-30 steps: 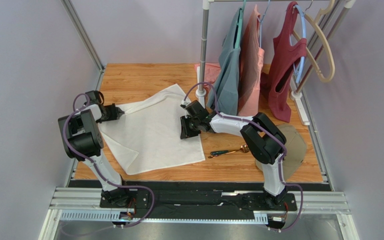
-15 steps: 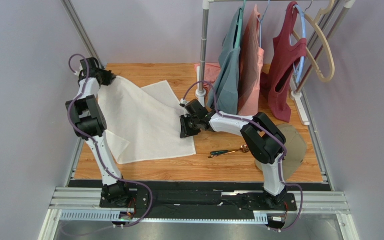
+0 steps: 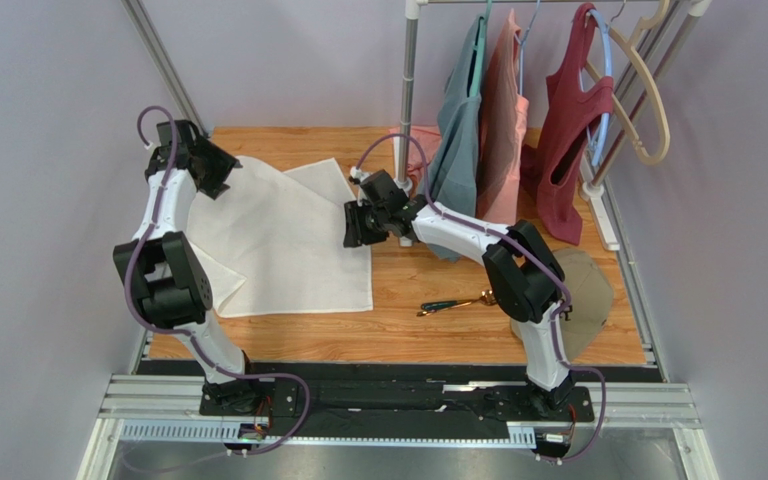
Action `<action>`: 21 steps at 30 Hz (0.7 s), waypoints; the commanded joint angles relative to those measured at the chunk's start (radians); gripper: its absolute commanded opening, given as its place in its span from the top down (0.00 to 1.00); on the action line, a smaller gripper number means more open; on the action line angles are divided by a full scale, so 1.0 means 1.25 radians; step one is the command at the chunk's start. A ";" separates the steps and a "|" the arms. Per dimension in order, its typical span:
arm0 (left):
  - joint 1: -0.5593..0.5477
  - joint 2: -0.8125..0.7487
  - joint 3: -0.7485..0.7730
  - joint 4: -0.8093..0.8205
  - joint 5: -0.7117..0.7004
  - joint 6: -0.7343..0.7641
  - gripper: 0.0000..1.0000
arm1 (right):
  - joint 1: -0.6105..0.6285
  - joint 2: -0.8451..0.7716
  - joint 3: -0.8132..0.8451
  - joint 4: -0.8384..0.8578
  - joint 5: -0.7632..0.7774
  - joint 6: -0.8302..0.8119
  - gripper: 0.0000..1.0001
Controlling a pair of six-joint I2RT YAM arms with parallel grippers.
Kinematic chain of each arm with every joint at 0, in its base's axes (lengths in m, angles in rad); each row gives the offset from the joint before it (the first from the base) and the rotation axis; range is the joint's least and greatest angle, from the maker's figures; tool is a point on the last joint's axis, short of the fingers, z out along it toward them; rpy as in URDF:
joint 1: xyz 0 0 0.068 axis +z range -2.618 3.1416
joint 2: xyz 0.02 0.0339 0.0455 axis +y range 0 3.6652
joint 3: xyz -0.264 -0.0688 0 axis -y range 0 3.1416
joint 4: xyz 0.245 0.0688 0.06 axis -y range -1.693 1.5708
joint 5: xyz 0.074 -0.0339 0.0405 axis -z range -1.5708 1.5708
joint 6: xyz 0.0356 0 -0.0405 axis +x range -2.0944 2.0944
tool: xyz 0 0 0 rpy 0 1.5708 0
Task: Fold the napkin into a case and place the utensils inside
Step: Flatten out the crumpled napkin at the center of the board.
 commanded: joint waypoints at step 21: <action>-0.142 -0.082 -0.421 -0.084 0.057 -0.047 0.56 | -0.069 0.442 0.659 0.036 0.032 -0.088 0.91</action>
